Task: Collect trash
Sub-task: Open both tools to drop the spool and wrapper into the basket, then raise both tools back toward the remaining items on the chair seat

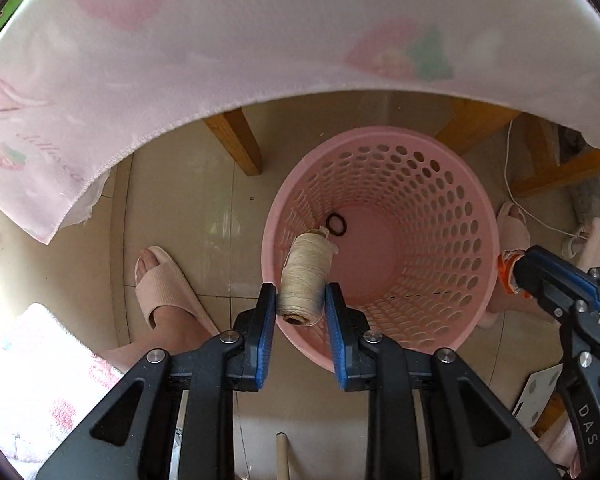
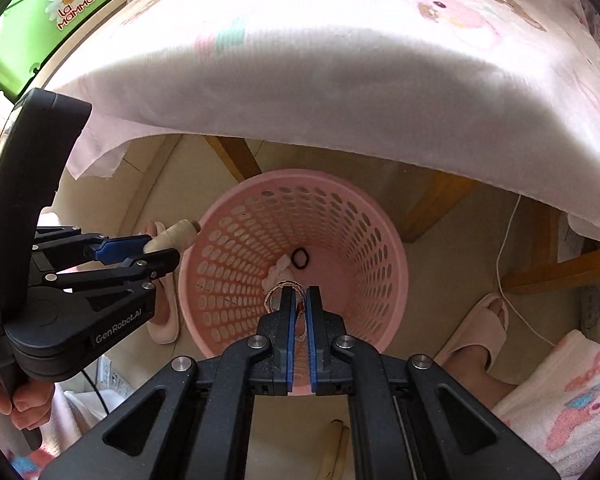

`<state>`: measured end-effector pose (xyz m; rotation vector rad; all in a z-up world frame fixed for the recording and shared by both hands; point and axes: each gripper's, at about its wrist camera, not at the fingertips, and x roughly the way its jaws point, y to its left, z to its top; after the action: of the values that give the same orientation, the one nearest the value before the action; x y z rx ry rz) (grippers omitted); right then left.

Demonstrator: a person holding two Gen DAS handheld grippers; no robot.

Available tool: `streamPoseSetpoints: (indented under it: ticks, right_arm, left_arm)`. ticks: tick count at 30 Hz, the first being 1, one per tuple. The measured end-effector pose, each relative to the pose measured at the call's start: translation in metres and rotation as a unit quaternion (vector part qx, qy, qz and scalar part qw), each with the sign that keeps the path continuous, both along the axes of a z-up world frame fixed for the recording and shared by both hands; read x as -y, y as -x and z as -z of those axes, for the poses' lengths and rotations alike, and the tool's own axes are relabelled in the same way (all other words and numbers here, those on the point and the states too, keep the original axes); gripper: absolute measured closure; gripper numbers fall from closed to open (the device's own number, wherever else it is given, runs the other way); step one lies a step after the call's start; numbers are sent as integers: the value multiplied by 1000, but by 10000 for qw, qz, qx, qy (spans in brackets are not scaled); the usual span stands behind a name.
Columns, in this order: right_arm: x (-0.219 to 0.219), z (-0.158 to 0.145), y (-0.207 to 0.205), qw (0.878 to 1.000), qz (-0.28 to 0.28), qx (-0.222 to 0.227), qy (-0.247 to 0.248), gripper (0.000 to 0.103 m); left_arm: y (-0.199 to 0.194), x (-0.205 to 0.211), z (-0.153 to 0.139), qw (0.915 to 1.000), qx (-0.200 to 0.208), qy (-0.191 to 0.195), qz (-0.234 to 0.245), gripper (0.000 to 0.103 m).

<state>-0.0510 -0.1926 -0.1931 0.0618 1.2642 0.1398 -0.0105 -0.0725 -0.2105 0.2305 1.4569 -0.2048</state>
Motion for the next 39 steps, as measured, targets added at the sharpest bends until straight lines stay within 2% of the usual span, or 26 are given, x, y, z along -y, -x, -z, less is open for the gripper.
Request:
streamPoseSetpoints:
  ticks: [7,11,14,17,24,26,29,31,34,39]
  right_arm:
    - [3,3,-2,9999,119,70,81,97]
    - [6,10,-3,9997,202,23,127,97]
    - [5,18,-2,9996,193,18,182,97]
    - [0,29,-1,9995,96,-27,301,97]
    - [3,36,-2,9992,224,-59,315,96]
    - [8,36,-3,9989,378,-114,251,95]
    - [14,34,-5,9986,475,-152,148,91]
    - [15,30,-5,9987,470,-112,138,85]
    - [16,19,-3,9988,471,19,133,78]
    - [19,-9,0,9980,514,356,19,77]
  left_arm:
    - [0,-3,9,10000,-89,-24,-15,79]
    - [4,-4,23,9994,-336,12,-18,80]
    - [4,-3,34,9996,-281,-74,-8,81]
    - [2,-5,41,9995,-306,29,-79,81]
    - [4,-5,40,9997,-210,-75,-77,80]
    - [4,-7,40,9997,-212,-91,-94,76]
    - [3,-10,34,9997,-164,-90,-152,69]
    - [3,-12,27,9995,-131,-153,-227,59]
    - [1,-16,11,9994,126,-130,-293,54]
    - [0,-21,-19,9977,570,-31,-374,52]
